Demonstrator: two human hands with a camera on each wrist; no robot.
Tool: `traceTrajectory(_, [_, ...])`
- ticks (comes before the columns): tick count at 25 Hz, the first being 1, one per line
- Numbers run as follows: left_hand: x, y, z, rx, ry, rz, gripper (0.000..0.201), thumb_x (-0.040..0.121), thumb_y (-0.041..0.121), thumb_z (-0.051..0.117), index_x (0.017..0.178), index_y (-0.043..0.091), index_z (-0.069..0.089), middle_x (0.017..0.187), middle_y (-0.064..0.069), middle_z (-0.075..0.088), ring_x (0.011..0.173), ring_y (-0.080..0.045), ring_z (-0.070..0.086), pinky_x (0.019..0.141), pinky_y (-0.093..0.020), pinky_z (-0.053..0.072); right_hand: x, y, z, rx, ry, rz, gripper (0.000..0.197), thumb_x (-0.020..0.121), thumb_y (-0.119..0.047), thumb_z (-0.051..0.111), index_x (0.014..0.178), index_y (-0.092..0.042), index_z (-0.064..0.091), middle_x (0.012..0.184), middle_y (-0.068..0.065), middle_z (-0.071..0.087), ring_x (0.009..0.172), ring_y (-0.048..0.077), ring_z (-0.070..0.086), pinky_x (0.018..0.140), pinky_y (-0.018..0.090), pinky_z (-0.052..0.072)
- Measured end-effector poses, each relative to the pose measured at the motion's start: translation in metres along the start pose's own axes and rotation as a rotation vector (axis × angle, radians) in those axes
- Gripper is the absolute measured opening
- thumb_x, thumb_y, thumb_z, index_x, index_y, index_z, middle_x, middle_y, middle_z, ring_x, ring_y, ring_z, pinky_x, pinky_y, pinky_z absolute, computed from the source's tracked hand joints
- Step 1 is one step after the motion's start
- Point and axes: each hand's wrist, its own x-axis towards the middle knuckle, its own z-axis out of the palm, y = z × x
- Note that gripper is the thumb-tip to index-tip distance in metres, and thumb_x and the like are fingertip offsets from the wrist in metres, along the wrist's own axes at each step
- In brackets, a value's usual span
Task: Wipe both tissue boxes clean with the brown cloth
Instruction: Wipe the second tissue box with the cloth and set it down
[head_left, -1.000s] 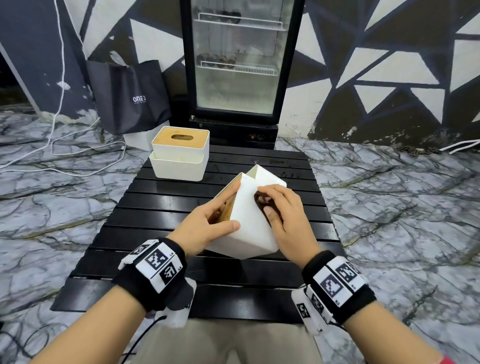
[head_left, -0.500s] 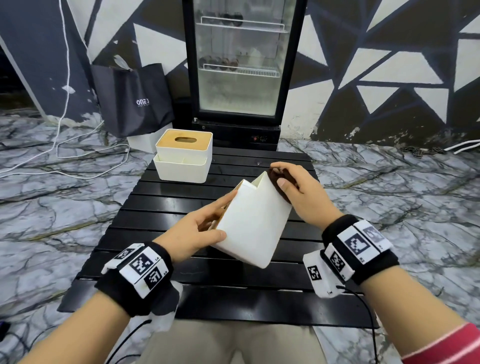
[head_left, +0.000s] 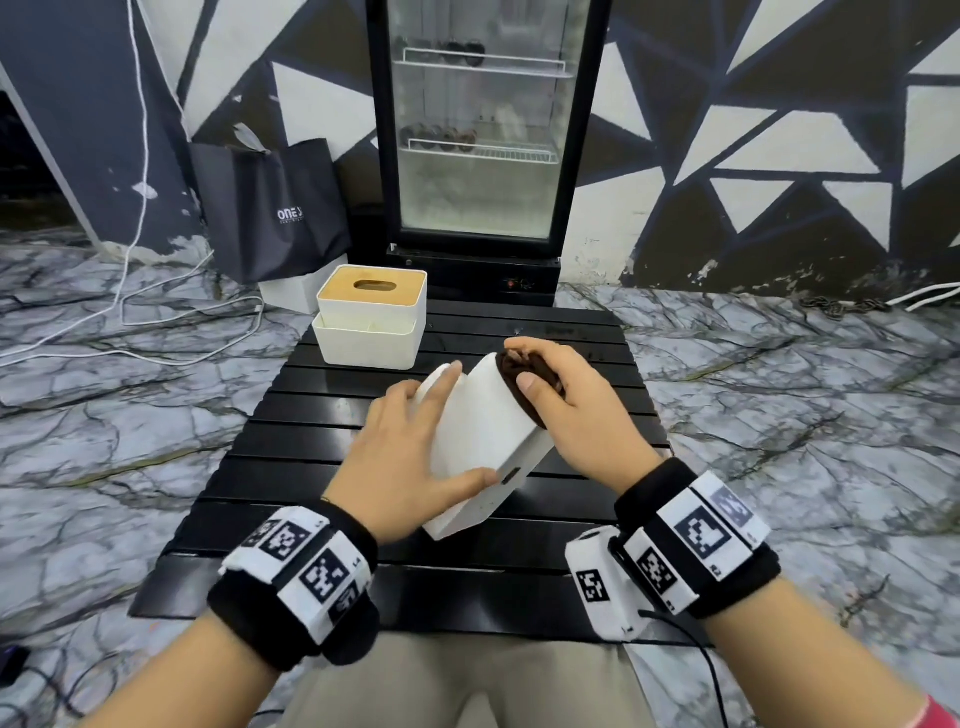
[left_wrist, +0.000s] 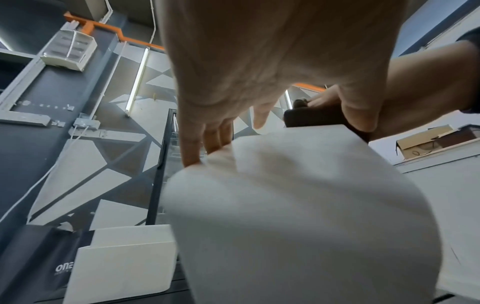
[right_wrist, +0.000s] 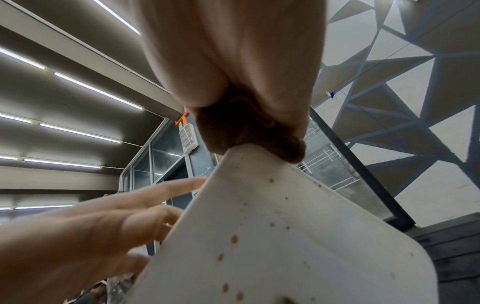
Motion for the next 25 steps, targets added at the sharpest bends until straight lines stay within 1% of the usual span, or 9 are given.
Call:
traceTrajectory(3, [0.005, 0.011, 0.003, 0.008, 0.071, -0.002, 0.101, 0.054, 0.081, 0.041, 0.142, 0.054, 0.000, 0.137, -0.001, 0.024, 0.126, -0.023, 0.026, 0.105, -0.038, 0.033, -0.005, -0.006, 0.007, 0.032, -0.042, -0.029, 0.034, 0.093, -0.010, 0.045, 0.123, -0.026, 0.051, 0.118, -0.008, 0.052, 0.107, -0.002, 0.047, 0.086, -0.003, 0.031])
traceTrajectory(6, [0.009, 0.012, 0.001, -0.070, 0.080, -0.045, 0.095, 0.059, 0.066, 0.063, 0.139, 0.054, 0.013, 0.131, -0.001, 0.027, 0.123, -0.024, 0.029, 0.104, -0.036, 0.035, -0.007, -0.005, 0.006, 0.090, -0.051, 0.003, 0.034, 0.093, -0.011, 0.045, 0.123, -0.026, 0.051, 0.120, -0.005, 0.054, 0.112, 0.003, 0.049, 0.093, 0.008, 0.036])
traceTrajectory(8, [0.007, 0.006, -0.002, -0.214, 0.072, -0.051, 0.092, 0.051, 0.057, 0.068, 0.132, 0.055, 0.024, 0.126, 0.001, 0.030, 0.121, -0.019, 0.035, 0.101, -0.026, 0.036, -0.008, 0.001, -0.002, 0.101, -0.015, 0.054, 0.033, 0.093, -0.012, 0.045, 0.123, -0.025, 0.051, 0.121, -0.004, 0.056, 0.111, 0.007, 0.050, 0.094, 0.015, 0.038])
traceTrajectory(10, [0.005, -0.002, -0.004, -0.342, 0.032, -0.014, 0.085, 0.050, 0.047, 0.074, 0.122, 0.057, 0.029, 0.123, 0.005, 0.032, 0.113, -0.005, 0.040, 0.087, -0.006, 0.033, -0.008, 0.010, -0.015, 0.080, 0.040, 0.112, 0.032, 0.093, -0.012, 0.045, 0.122, -0.024, 0.052, 0.116, -0.006, 0.057, 0.106, 0.007, 0.052, 0.087, 0.010, 0.039])
traceTrajectory(12, [0.002, -0.010, -0.001, -0.407, -0.053, 0.033, 0.082, 0.053, 0.037, 0.079, 0.113, 0.060, 0.027, 0.124, 0.007, 0.034, 0.108, 0.007, 0.039, 0.078, -0.001, 0.032, -0.009, 0.022, -0.028, 0.089, 0.085, 0.171, 0.031, 0.094, -0.011, 0.045, 0.121, -0.022, 0.053, 0.110, -0.007, 0.058, 0.103, 0.009, 0.054, 0.085, 0.013, 0.042])
traceTrajectory(14, [0.000, -0.017, 0.007, -0.471, -0.122, 0.047, 0.082, 0.049, 0.040, 0.077, 0.111, 0.059, 0.026, 0.126, 0.006, 0.037, 0.113, 0.000, 0.042, 0.082, -0.004, 0.033, -0.011, 0.034, -0.037, 0.075, 0.118, 0.223, 0.031, 0.094, -0.012, 0.044, 0.121, -0.022, 0.053, 0.112, -0.006, 0.059, 0.106, 0.012, 0.055, 0.093, 0.025, 0.044])
traceTrajectory(18, [0.000, -0.027, 0.030, -0.614, -0.201, 0.062, 0.085, 0.048, 0.036, 0.076, 0.115, 0.049, 0.026, 0.128, 0.009, 0.040, 0.126, -0.007, 0.040, 0.101, -0.013, 0.032, -0.019, 0.049, -0.043, -0.009, 0.147, 0.267, 0.031, 0.094, -0.013, 0.045, 0.121, -0.025, 0.053, 0.119, -0.001, 0.057, 0.109, 0.015, 0.052, 0.098, 0.032, 0.042])
traceTrajectory(22, [-0.001, -0.027, 0.039, -0.667, -0.186, 0.054, 0.090, 0.048, 0.044, 0.078, 0.120, 0.048, 0.025, 0.135, 0.014, 0.035, 0.128, 0.007, 0.033, 0.106, -0.012, 0.027, -0.021, 0.055, -0.038, -0.085, 0.136, 0.240, 0.032, 0.092, -0.012, 0.046, 0.119, -0.027, 0.053, 0.119, 0.001, 0.055, 0.107, 0.014, 0.050, 0.094, 0.026, 0.038])
traceTrajectory(25, [0.002, -0.020, 0.040, -0.654, -0.161, 0.041, 0.083, 0.050, 0.055, 0.074, 0.121, 0.052, 0.031, 0.136, 0.013, 0.037, 0.125, 0.006, 0.036, 0.101, -0.014, 0.031, -0.018, 0.056, -0.031, -0.130, 0.143, 0.218, 0.032, 0.092, -0.013, 0.047, 0.120, -0.024, 0.054, 0.120, 0.002, 0.054, 0.110, 0.014, 0.049, 0.094, 0.023, 0.036])
